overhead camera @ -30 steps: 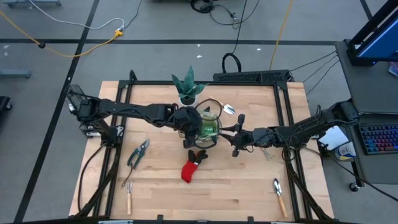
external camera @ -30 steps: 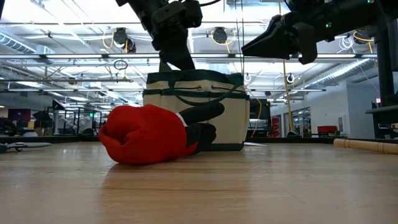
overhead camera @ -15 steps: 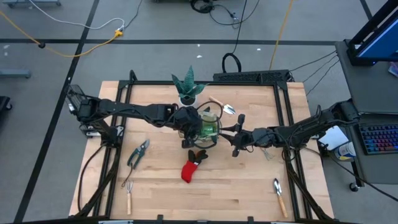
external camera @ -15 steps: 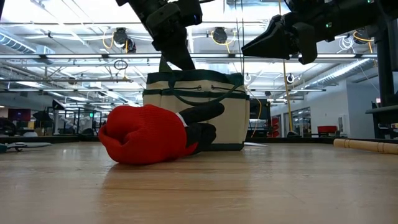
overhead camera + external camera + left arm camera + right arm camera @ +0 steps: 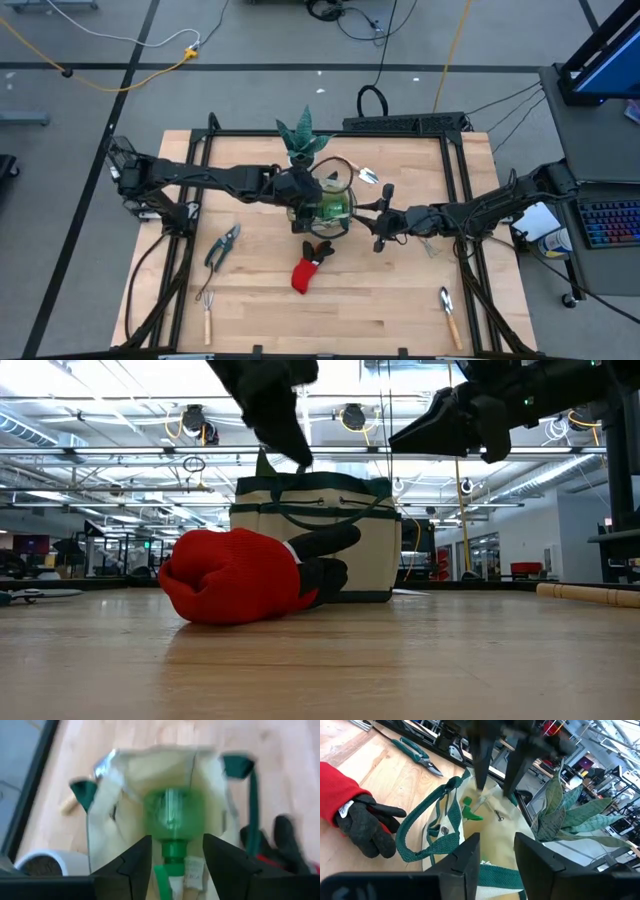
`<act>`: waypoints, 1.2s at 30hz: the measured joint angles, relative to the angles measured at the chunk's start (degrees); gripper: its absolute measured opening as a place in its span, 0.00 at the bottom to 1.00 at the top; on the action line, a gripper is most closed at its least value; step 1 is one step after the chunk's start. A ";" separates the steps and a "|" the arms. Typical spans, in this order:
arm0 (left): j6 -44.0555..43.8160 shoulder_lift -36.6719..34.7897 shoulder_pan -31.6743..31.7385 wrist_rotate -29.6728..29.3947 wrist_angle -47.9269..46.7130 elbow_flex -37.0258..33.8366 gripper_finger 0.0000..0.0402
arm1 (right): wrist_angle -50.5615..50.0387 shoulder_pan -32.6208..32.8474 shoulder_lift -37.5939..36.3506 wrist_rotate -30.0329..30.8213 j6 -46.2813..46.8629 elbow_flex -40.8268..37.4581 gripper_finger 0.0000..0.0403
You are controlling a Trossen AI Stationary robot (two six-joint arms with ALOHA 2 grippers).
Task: Pick & Place Garden tools in Gardening bag
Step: Put the top brown trowel into the gardening bag
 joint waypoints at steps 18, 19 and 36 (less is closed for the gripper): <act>-9.86 -10.31 -1.67 -4.69 -12.62 0.10 0.46 | -5.21 -2.45 0.00 0.27 7.12 0.00 0.38; -10.49 -10.28 -1.67 -4.68 -13.83 0.10 0.46 | -5.80 -2.86 0.00 0.26 8.17 0.00 0.38; -13.35 -10.27 -1.67 -6.18 -17.74 0.10 0.46 | -14.03 -18.71 0.04 -2.65 24.70 0.00 0.38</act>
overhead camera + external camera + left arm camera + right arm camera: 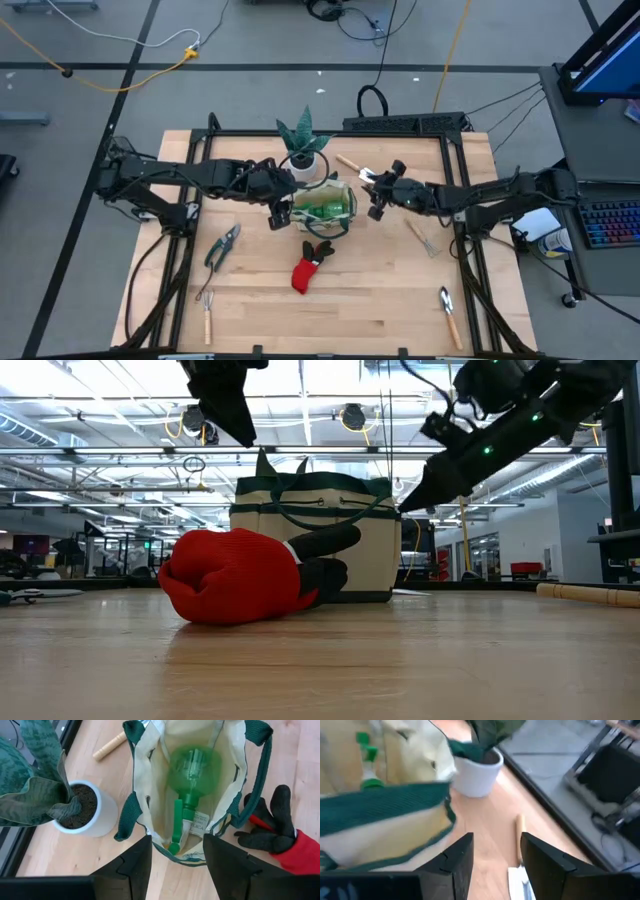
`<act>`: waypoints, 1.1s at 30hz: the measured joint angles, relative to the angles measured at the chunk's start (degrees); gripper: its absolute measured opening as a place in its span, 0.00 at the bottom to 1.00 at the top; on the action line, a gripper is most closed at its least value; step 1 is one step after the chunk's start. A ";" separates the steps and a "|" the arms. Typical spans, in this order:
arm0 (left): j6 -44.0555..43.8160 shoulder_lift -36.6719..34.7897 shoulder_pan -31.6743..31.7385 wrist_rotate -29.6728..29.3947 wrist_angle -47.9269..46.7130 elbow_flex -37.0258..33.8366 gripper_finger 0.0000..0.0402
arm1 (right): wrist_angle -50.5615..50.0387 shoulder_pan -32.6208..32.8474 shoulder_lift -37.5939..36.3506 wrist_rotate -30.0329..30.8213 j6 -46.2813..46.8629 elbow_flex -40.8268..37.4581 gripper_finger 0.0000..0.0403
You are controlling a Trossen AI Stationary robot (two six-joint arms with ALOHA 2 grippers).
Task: Pick & Place Garden tools in Gardening bag
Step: Put the top brown trowel into the gardening bag
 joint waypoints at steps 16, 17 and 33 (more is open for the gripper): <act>0.22 0.00 0.00 -3.00 0.02 0.00 0.46 | -10.58 -14.72 2.44 -15.54 0.38 9.15 0.38; 0.20 0.00 -0.01 -3.02 0.03 0.00 0.46 | -10.88 -15.54 3.15 -15.63 0.20 10.17 0.38; 0.39 0.00 -0.02 -3.00 -0.24 -0.04 0.46 | -13.93 -27.82 21.23 -32.04 0.92 18.07 0.38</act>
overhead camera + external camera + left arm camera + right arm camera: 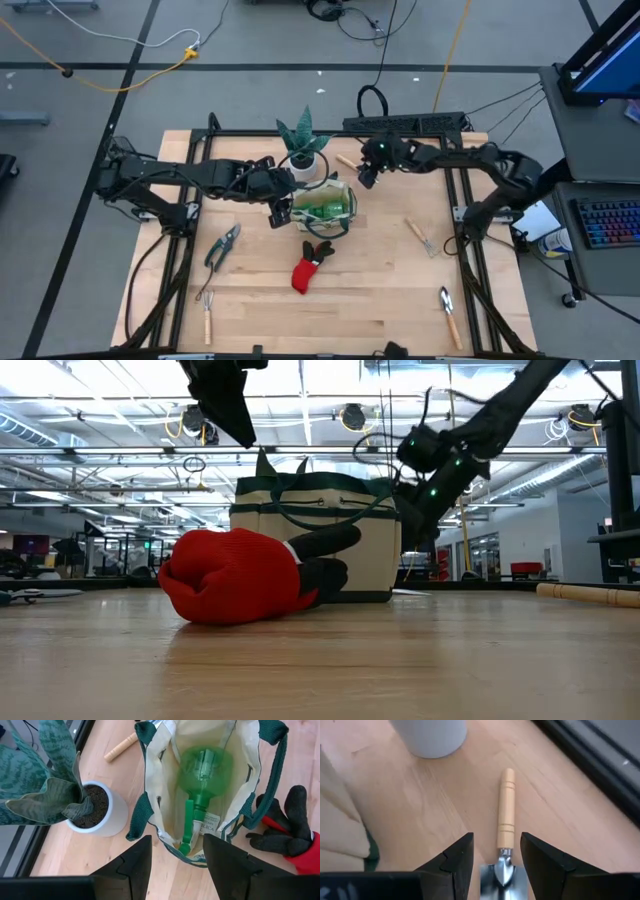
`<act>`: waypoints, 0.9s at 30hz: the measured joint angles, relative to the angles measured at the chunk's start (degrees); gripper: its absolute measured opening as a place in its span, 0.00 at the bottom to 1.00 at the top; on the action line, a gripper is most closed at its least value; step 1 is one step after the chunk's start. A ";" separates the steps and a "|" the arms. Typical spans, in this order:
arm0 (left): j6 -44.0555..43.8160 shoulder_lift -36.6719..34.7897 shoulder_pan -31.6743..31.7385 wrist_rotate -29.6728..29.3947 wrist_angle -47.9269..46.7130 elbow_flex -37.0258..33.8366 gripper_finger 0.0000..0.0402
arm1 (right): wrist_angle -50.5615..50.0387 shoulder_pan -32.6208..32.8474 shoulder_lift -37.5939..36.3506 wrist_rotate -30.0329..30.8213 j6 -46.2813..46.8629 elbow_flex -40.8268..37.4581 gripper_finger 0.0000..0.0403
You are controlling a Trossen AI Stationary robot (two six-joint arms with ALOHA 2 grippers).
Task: Pick & Place Garden tools in Gardening bag
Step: Put the top brown trowel into the gardening bag
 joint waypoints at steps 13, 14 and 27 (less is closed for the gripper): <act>0.00 0.00 0.00 0.00 -0.18 0.00 0.46 | 1.74 -1.79 7.91 -1.53 -0.55 1.76 0.38; 0.00 0.00 0.00 0.00 -0.18 0.00 0.46 | 2.14 -1.79 8.27 -1.55 -0.61 1.76 0.38; -0.02 0.00 0.00 0.00 -0.16 0.00 0.46 | 2.03 -1.77 9.34 -1.52 -1.82 1.71 0.38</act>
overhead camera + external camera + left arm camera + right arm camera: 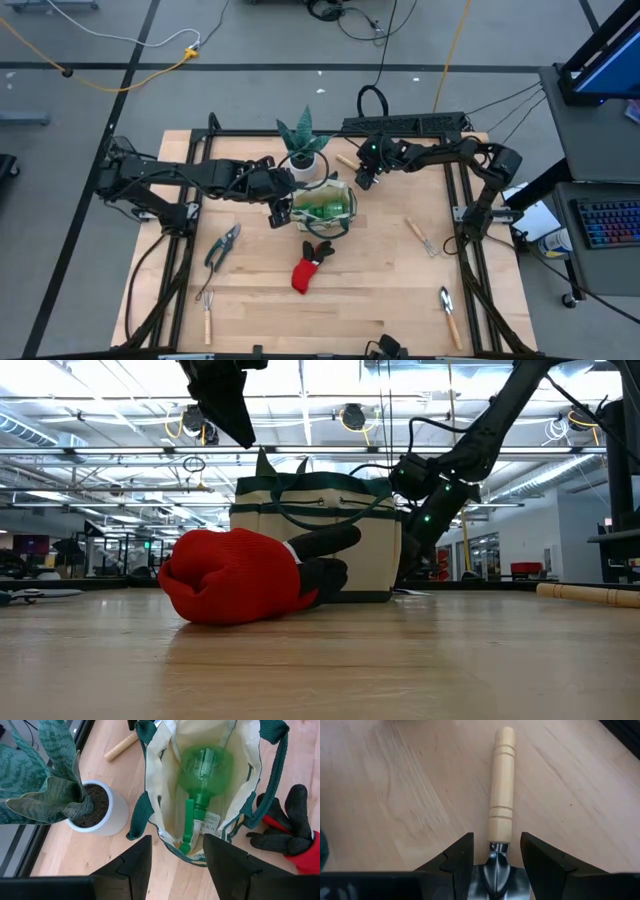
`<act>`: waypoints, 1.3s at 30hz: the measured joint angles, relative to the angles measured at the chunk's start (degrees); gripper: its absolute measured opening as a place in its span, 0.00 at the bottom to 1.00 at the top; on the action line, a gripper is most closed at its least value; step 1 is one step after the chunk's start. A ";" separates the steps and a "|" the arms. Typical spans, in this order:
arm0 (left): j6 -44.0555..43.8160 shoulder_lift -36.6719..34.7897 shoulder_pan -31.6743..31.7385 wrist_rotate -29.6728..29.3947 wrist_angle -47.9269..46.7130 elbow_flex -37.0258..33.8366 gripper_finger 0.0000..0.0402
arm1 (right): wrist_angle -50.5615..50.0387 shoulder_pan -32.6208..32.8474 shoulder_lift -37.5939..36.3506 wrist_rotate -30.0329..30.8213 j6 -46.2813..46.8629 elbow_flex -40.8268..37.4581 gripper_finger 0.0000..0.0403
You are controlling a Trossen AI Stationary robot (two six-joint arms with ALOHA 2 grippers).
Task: Pick & Place Garden tools in Gardening bag
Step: Put the top brown trowel into the gardening bag
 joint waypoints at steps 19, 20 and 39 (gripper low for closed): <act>-0.02 0.00 0.00 0.00 0.01 0.00 0.46 | -3.34 0.28 -0.04 0.12 -3.60 0.00 0.21; -0.02 0.00 0.00 0.00 0.00 0.00 0.46 | -3.36 0.28 -0.04 0.12 -3.60 0.00 0.21; -0.04 0.00 0.00 0.04 -0.01 0.00 0.46 | -16.46 1.70 -0.22 0.43 -10.89 0.13 0.02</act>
